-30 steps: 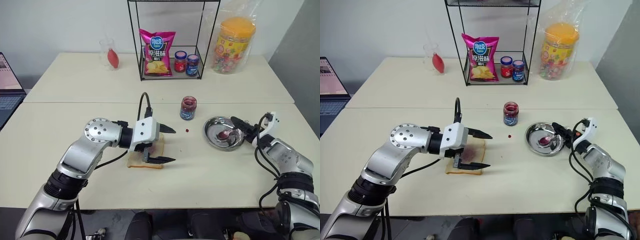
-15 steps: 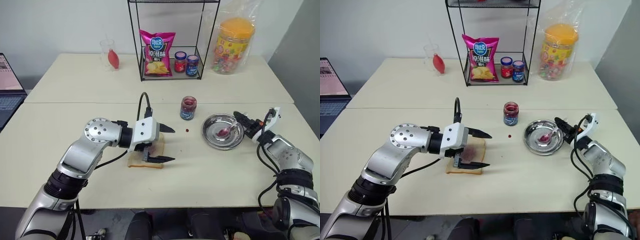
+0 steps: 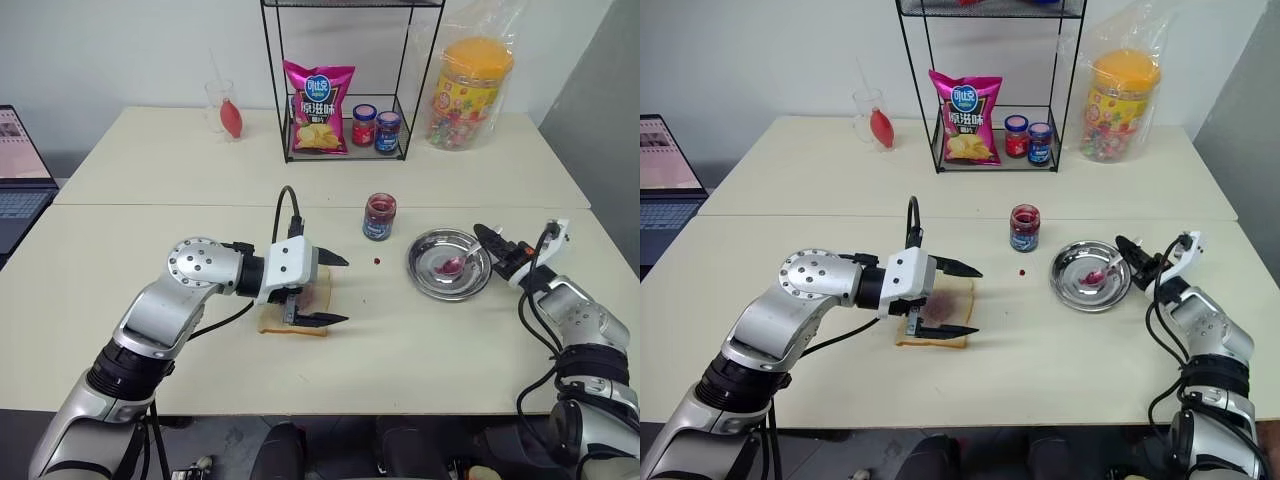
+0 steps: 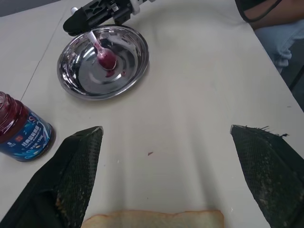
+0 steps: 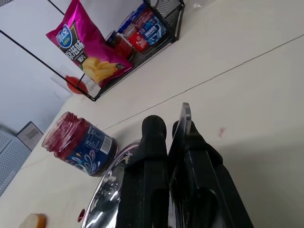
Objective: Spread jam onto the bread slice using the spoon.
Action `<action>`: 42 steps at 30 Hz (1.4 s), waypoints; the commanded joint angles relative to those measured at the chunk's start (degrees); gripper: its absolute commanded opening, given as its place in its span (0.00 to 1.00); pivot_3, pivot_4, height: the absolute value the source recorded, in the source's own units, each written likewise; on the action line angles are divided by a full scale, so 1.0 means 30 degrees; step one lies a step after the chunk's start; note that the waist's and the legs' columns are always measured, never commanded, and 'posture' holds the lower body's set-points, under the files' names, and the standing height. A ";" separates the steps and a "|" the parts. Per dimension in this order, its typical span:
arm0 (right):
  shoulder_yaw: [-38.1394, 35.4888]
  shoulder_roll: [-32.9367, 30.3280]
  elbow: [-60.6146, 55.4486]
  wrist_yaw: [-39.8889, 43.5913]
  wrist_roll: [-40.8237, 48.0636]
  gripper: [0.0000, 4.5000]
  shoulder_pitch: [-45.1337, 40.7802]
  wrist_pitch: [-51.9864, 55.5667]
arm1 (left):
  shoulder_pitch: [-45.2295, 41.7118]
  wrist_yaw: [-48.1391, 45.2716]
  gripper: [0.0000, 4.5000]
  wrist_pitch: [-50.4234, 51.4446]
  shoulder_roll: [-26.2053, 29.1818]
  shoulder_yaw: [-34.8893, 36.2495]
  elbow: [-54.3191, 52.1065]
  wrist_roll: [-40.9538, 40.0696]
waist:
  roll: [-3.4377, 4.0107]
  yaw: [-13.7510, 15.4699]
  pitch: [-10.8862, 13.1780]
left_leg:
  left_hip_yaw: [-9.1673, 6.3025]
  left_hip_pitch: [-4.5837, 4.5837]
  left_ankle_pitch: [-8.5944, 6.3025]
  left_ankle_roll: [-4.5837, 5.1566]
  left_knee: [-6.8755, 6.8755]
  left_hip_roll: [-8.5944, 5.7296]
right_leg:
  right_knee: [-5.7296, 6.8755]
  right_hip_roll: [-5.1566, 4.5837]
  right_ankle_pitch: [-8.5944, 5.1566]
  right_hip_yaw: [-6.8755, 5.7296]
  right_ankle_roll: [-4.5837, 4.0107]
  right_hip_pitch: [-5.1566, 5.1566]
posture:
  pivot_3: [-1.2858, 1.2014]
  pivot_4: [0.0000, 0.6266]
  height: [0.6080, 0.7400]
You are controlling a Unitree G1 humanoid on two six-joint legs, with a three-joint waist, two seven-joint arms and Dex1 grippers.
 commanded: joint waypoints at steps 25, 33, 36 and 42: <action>0.3285 0.1871 -1.3550 -0.5175 0.1059 0.00 -0.1994 0.1496 | 0.2411 0.3567 1.00 0.1936 0.0356 0.5012 -0.0706 -0.1245 | 0.0030 -0.0386 0.0018 | 0.0003 -0.0035 -0.0001 0.0001 -0.0026 0.0018 | 0.0002 0.0011 -0.0001 0.0003 0.0005 -0.0065 | 0.52 0.24 1.00; 0.7621 0.2818 -0.8713 -0.3935 -0.4436 0.00 -0.5352 -0.3637 | 0.2986 0.4593 1.00 0.3104 -0.0146 0.5438 -0.1581 -0.2212 | 0.0027 -0.0320 0.0019 | 0.0008 -0.0095 -0.0002 -0.0001 -0.0027 0.0009 | -0.0019 -0.0005 0.0001 -0.0002 0.0002 -0.0114 | 0.52 0.24 1.00; 0.7996 0.3203 -0.7273 -0.3595 -0.5276 0.00 -0.5790 -0.4896 | 0.3239 0.4736 1.00 0.3133 -0.0090 0.5556 -0.1540 -0.2354 | 0.0027 -0.0253 0.0019 | 0.0007 -0.0097 -0.0002 -0.0001 -0.0035 0.0012 | -0.0019 -0.0006 0.0052 -0.0004 -0.0085 -0.0119 | 0.52 0.24 1.00; 0.8538 0.3823 -0.3924 -0.3112 -0.7068 0.00 -0.6596 -0.7660 | 0.4438 0.4392 1.00 0.2307 0.0753 0.5573 -0.1396 -0.1770 | 0.0028 -0.0268 0.0019 | 0.0011 -0.0098 -0.0002 -0.0001 -0.0038 0.0016 | -0.0008 -0.0005 0.0058 -0.0002 -0.0096 -0.0135 | 0.52 0.24 1.00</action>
